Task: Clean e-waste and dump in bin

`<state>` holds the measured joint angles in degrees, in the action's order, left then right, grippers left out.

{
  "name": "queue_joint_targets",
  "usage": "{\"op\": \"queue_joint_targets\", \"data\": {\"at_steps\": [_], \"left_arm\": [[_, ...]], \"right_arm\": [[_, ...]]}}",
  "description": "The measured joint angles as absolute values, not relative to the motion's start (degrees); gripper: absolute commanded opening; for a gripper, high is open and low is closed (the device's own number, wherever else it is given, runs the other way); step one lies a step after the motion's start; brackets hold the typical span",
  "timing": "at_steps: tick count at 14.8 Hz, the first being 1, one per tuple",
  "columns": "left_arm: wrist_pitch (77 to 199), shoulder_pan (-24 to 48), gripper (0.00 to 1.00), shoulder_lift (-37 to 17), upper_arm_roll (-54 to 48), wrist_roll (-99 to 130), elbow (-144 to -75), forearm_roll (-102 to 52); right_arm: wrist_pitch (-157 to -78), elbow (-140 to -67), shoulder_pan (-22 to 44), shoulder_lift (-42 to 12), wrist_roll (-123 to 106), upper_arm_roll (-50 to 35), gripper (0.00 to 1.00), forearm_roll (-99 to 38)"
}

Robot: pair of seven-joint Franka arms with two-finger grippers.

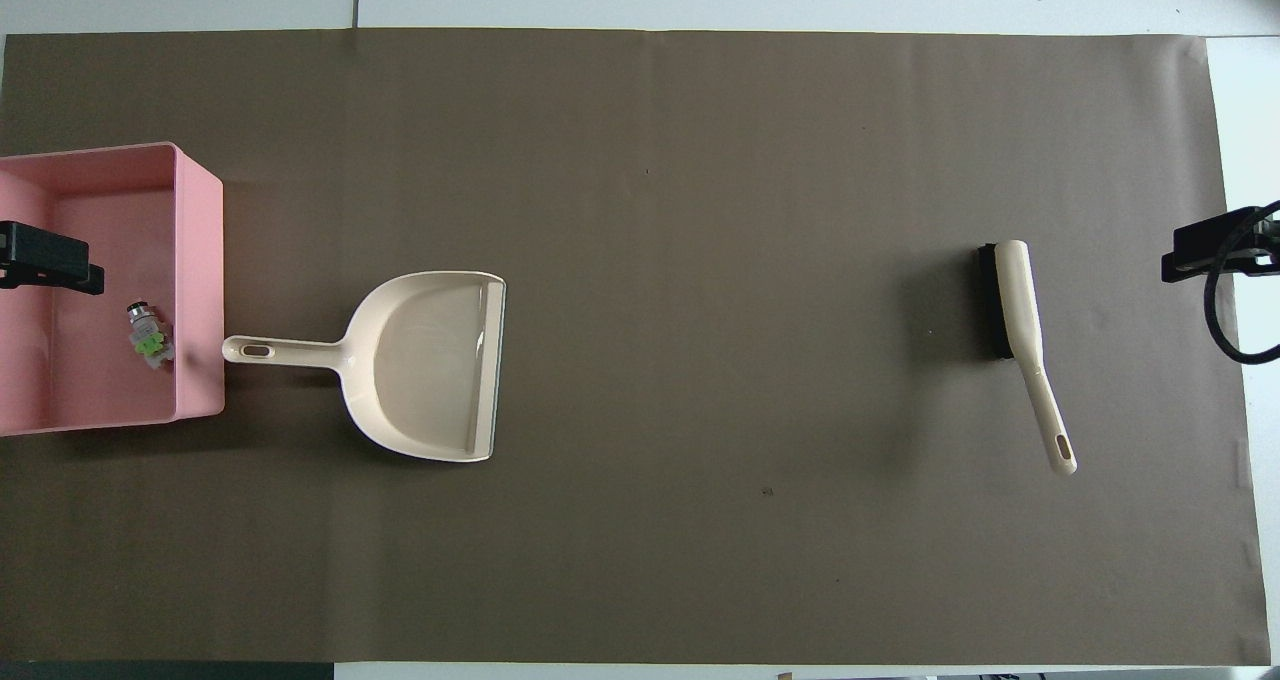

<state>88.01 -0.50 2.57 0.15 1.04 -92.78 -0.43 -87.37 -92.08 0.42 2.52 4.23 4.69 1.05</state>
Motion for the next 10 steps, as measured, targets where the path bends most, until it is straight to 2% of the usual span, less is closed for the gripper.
{"op": "queue_joint_targets", "data": {"at_steps": [10], "left_arm": [[87.8,-0.2,0.98,2.6,0.2,0.9,-92.8,-0.4]], "right_arm": [[-88.2,-91.5,0.4,2.4,3.3,3.8,1.0,1.1]]}}
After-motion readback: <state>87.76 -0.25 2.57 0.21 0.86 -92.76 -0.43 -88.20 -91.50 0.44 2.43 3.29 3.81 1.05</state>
